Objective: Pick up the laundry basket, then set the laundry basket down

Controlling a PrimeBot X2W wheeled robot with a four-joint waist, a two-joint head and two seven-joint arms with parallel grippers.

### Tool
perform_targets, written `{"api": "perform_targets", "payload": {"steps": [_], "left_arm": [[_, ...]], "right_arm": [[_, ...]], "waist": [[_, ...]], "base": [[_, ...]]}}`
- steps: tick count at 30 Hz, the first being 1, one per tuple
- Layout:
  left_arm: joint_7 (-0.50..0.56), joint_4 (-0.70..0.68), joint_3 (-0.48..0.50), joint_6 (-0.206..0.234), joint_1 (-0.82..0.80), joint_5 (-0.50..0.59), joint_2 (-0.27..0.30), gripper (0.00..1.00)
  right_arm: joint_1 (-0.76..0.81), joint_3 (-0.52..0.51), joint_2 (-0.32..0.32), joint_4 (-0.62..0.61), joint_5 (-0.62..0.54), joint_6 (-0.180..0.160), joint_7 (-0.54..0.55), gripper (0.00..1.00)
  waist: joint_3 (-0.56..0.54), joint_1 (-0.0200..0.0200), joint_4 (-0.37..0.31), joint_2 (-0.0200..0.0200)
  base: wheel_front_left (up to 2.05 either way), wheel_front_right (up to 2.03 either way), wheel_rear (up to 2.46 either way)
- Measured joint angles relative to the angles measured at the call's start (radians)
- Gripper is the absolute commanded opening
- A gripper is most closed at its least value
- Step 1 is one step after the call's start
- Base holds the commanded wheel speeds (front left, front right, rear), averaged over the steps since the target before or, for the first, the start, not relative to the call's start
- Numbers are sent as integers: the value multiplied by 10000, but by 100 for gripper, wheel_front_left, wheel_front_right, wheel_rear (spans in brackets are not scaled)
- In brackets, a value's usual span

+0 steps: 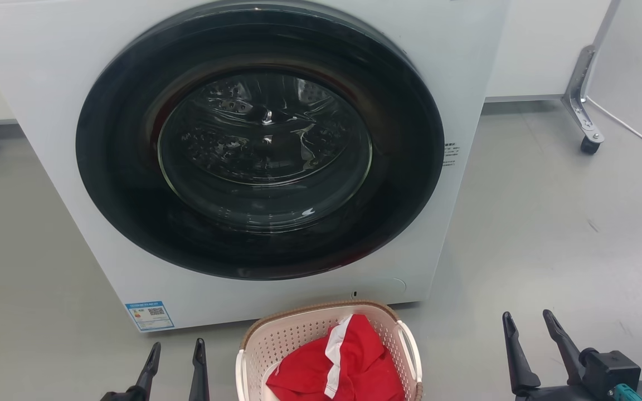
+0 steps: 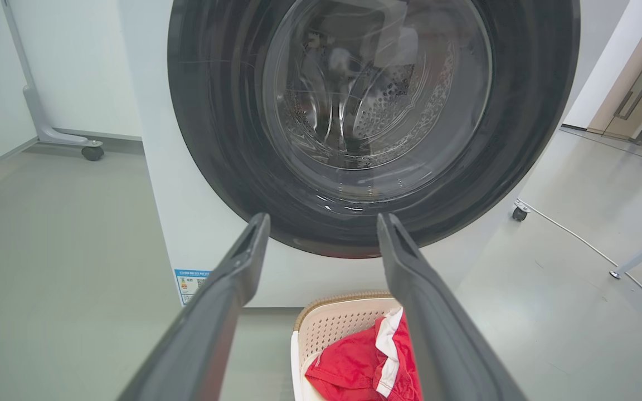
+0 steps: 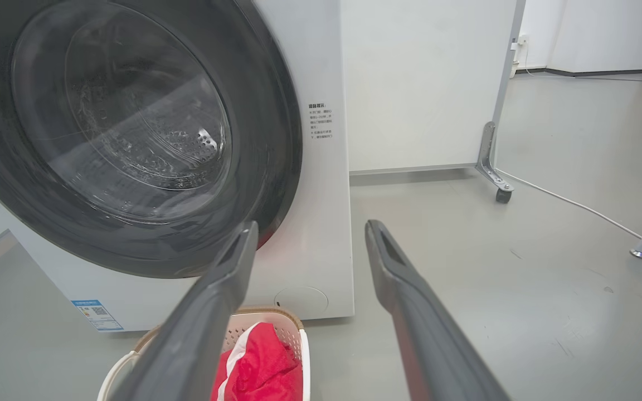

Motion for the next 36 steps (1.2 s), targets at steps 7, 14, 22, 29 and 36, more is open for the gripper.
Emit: {"api": "perform_targets", "payload": {"steps": [7,14,22,29,36], "left_arm": [[219,-219,58,0,12,123,-21,100],[351,-362,96,0,91,290,-42,100],[495,13,94,-19,341,245,-58,0],[683,81,316,-194,336,-382,-128,0],[882,184,566,-362,232,-1398,-188,0]], "right_arm": [[9,-58,46,-165,-13,-46,0,100],[99,-71,102,-217,-15,-46,0,100],[426,-100,322,111,148,13,109,0],[392,-412,405,130,711,107,297,0],[370,-752,527,176,1653,284,598,0]], "waist": [[-2,0,21,0],[1,0,46,0],[9,0,57,0],[49,0,84,0],[84,0,110,1]], "base": [[0,0,0],[0,0,0],[0,0,0],[0,0,0],[0,0,0]]}}
